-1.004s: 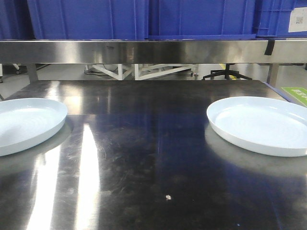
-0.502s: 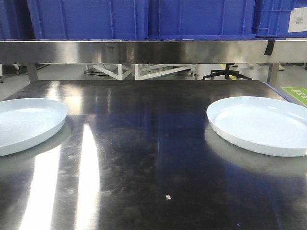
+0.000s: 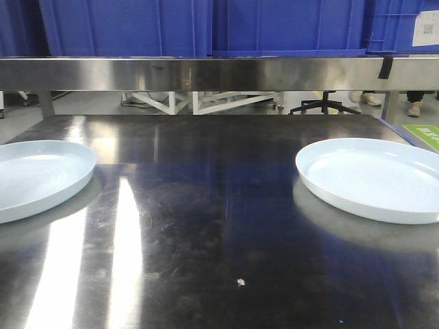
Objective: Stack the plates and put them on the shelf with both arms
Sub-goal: 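Lower the left gripper to the rim of the plate nearest it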
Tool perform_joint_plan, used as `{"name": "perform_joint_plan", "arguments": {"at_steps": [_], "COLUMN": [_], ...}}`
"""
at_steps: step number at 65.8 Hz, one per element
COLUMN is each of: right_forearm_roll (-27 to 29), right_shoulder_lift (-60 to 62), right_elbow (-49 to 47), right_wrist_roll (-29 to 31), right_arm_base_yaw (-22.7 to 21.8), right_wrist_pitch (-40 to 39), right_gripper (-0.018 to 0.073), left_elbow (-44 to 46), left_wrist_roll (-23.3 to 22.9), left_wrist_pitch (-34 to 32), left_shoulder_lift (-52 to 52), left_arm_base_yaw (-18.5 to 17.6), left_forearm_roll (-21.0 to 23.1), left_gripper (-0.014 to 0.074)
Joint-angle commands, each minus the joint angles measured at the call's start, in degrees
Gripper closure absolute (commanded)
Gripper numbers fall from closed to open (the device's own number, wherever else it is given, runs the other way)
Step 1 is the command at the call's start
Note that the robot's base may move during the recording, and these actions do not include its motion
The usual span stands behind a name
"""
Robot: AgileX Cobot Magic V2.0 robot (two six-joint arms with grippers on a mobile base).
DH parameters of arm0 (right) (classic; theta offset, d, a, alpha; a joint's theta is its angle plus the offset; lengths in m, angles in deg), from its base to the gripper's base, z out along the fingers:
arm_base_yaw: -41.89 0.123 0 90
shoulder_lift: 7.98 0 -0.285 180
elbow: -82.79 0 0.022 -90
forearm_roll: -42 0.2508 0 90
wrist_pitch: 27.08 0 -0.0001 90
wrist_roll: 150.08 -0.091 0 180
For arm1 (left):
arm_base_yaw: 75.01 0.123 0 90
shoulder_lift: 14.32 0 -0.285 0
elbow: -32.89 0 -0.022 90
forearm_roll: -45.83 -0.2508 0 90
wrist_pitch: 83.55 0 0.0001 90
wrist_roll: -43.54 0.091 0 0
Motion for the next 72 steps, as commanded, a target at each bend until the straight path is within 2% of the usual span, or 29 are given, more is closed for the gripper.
{"name": "perform_joint_plan", "arguments": {"at_steps": [1,72], "right_forearm_roll": [-0.39,-0.39], "right_shoulder_lift": [0.93,0.93], "right_elbow": [-2.2,-2.2], "right_wrist_roll": [0.43,0.43], "right_arm_base_yaw": [-0.25,-0.25], "right_wrist_pitch": [-3.7,-3.38], "right_gripper": [0.004,0.004], "left_elbow": [1.55,1.55], "left_wrist_roll": [-0.53,-0.53], "left_wrist_pitch": [-2.42,-2.63], "left_shoulder_lift": [1.54,-1.85], "left_arm_base_yaw": [0.01,1.86], "left_forearm_roll": [0.31,0.34], "left_gripper": [0.012,0.012]}}
